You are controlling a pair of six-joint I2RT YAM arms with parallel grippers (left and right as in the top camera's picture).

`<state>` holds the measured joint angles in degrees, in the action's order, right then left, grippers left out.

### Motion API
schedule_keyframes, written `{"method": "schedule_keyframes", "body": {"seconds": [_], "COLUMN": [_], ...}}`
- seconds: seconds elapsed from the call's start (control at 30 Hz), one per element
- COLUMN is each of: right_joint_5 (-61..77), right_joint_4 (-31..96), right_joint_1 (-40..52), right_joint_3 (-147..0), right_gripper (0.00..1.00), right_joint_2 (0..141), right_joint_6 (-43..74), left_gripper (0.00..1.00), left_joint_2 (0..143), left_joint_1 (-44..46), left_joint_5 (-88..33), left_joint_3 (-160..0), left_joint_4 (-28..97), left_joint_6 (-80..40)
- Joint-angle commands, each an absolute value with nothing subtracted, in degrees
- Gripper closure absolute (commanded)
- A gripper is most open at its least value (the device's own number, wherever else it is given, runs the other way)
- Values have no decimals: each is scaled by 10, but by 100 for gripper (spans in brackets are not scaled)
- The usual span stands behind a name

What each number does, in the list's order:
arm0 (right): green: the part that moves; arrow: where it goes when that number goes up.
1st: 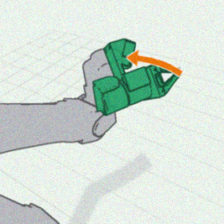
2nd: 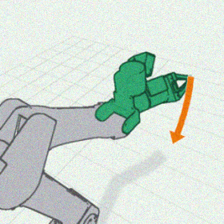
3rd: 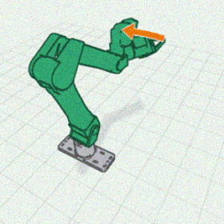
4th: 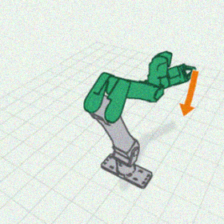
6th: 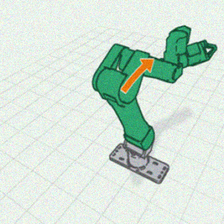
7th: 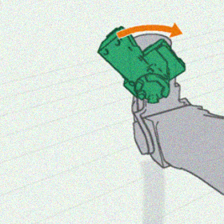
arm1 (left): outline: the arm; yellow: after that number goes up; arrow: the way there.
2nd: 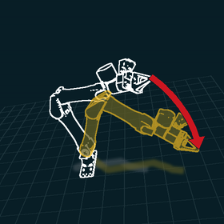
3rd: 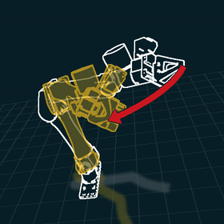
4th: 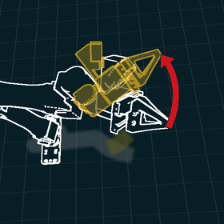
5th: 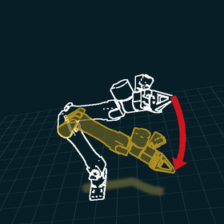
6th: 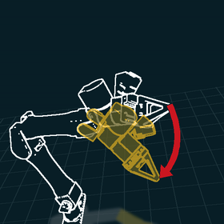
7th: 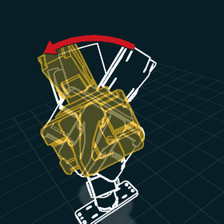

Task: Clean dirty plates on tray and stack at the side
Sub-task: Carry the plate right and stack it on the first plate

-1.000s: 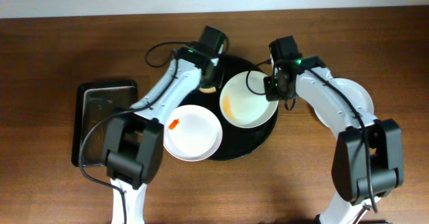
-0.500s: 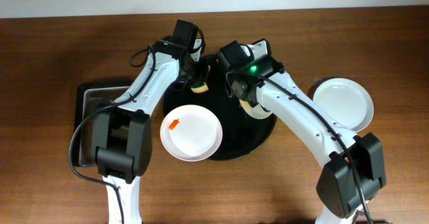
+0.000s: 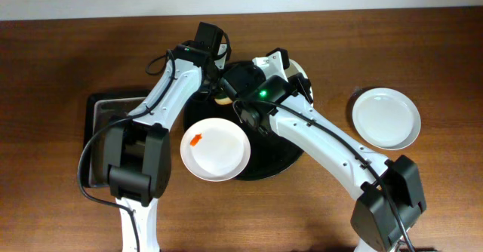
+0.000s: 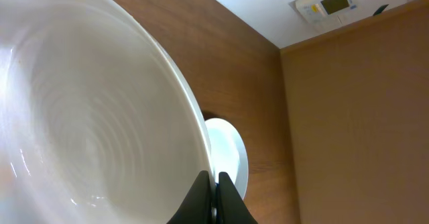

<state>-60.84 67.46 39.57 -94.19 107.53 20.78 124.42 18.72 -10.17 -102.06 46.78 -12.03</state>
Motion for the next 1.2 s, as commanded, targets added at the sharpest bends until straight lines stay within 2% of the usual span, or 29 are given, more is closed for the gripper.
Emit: {"method": "schedule_keyframes", "body": {"seconds": [0.0,0.1,0.2,0.4,0.6,0.7,0.9,1.0,1.17], "right_joint_5": [-637,-638,-562,-262,25,45,45,70,81], "right_joint_4": [675,675,659,708,729,735,683,612,540], "right_joint_1": [399,399,369,240,42,-87,-274,-320,-323], "right_joint_3": [-953,-953,-953,-986,-986,-985,-917,-848,-783], "right_gripper": [96,96,96,96,96,96,96,96,96], "right_joint_2": [1061,1061,1062,1036,1018,1018,1038,1051,1052], "right_joint_6": [220,234,241,240,166,151,135,139,139], "left_gripper": [100,100,100,100,100,100,100,100,100], "left_joint_2": [1251,1251,1251,1251,1251,1251,1251,1251,1251], "left_joint_1": [187,187,187,187,187,187,187,187,187], "left_joint_5": [-112,-112,-109,-112,-112,-112,-112,-112,-112], "left_joint_3": [-1031,-1031,-1031,-1031,-1031,-1031,-1031,-1031,-1032], "left_joint_4": [468,468,468,489,499,502,502,503,506], "left_joint_6": [-119,-119,-105,-56,-29,-29,-29,-29,-29]}}
